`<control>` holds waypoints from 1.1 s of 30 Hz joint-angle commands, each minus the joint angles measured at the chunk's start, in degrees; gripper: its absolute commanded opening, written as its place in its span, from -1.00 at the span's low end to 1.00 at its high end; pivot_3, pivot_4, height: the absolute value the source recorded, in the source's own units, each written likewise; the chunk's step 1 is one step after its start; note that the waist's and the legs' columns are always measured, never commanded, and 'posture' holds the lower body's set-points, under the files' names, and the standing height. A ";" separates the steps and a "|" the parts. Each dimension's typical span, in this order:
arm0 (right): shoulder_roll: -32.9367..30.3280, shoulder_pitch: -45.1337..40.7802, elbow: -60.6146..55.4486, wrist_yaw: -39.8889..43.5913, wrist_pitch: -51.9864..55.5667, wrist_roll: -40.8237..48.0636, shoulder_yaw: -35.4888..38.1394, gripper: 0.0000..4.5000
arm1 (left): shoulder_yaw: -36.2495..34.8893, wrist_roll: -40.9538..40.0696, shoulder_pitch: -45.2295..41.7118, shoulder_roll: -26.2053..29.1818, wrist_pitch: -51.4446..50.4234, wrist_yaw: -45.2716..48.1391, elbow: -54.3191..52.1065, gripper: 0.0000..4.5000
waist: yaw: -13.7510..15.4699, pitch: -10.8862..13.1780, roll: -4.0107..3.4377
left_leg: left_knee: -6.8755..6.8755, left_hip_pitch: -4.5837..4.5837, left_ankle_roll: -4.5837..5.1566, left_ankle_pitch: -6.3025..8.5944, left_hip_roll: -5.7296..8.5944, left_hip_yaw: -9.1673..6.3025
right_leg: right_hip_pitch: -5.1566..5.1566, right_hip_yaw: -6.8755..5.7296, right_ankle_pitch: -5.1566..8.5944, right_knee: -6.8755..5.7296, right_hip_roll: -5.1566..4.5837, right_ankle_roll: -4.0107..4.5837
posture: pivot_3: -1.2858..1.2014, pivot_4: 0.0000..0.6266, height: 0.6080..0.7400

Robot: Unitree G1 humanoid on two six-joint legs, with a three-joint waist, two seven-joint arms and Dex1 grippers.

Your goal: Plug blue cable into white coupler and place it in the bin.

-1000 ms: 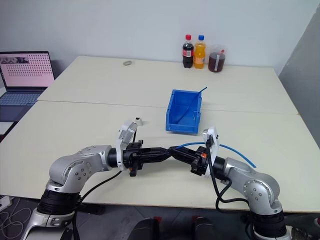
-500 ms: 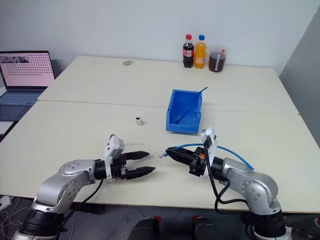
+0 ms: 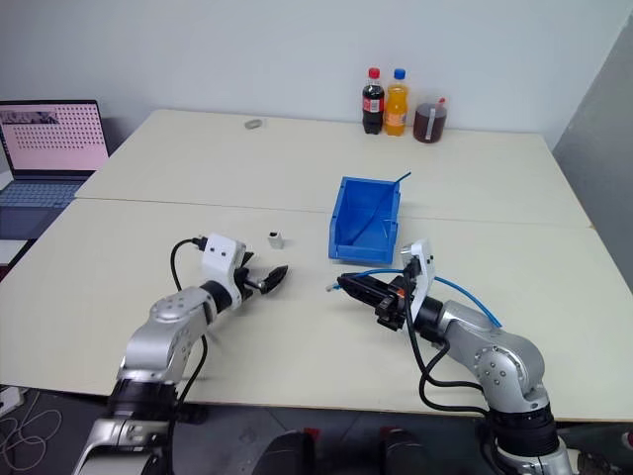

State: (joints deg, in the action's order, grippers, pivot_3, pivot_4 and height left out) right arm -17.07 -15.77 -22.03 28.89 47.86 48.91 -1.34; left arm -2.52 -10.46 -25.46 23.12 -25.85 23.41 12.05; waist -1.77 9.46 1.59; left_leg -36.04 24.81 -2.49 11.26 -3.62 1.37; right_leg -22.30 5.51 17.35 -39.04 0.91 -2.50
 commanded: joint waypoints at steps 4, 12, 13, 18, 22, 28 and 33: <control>0.80 -0.42 -1.87 -0.48 -1.55 -0.49 0.24 -0.97 | 1.90 2.54 -9.45 -1.95 2.60 1.13 11.65 1.00 | 0.01 0.00 0.00 | 0.01 0.01 0.00 0.00 0.01 -0.01 | 0.00 -0.02 0.00 0.00 0.00 0.00 | 0.03 -0.52 1.00; 0.75 0.07 -2.77 -0.97 -1.50 -0.60 0.24 -0.97 | 2.32 4.93 -16.69 -4.31 6.51 0.17 22.93 1.00 | 0.02 0.00 0.01 | 0.00 0.01 0.00 0.00 0.03 -0.02 | 0.00 -0.04 0.00 -0.01 0.01 -0.01 | 0.03 -0.52 1.00; 0.75 0.13 -2.85 -1.03 -1.49 -0.61 0.21 -0.97 | 2.24 5.02 -17.01 -4.53 6.74 0.18 23.56 1.00 | 0.02 0.00 0.01 | 0.00 0.01 0.00 0.00 0.03 -0.01 | 0.00 -0.02 0.00 -0.02 0.00 -0.01 | 0.03 -0.52 1.00; 0.43 0.67 -3.45 -1.17 -1.37 -0.60 0.06 -0.97 | 1.75 5.27 -17.96 -5.45 7.45 -0.47 25.74 0.84 | 0.02 0.00 0.01 | 0.00 0.01 0.00 0.00 0.03 0.00 | 0.01 -0.02 0.00 -0.01 0.00 -0.01 | 0.03 -0.52 1.00; 0.27 0.83 -3.66 -1.29 -1.35 -0.57 -0.06 -0.97 | 1.39 5.41 -18.11 -5.83 7.26 -1.22 26.20 0.55 | 0.01 0.00 0.01 | 0.00 0.01 0.00 0.00 0.03 -0.01 | 0.01 -0.02 0.00 -0.02 0.00 -0.02 | 0.03 -0.52 1.00; 0.27 0.59 -3.27 -1.07 -1.59 -1.02 -0.33 -0.97 | 1.18 5.49 -17.50 -5.88 6.21 -2.50 25.50 -0.04 | 0.01 0.00 0.01 | 0.00 0.01 0.00 0.00 0.03 -0.01 | 0.01 -0.02 0.00 -0.02 0.00 -0.02 | 0.03 -0.52 1.00; 0.30 0.42 -3.11 -1.11 -2.10 -1.86 -0.68 -0.97 | 1.35 5.01 -15.88 -5.63 5.08 -1.54 23.21 -0.49 | 0.01 0.00 0.01 | 0.00 0.01 0.00 0.00 0.03 -0.01 | 0.01 -0.02 -0.01 -0.02 0.00 -0.02 | 0.03 -0.52 1.00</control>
State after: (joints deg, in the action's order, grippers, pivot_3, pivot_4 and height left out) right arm -16.75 -14.69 -23.43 27.46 47.05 47.61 -1.98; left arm -1.15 -5.35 -42.74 17.57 -19.59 20.93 37.47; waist -1.77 9.46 1.60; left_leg -36.04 24.82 -2.49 11.26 -3.59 1.37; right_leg -22.28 5.50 17.34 -39.07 0.91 -2.52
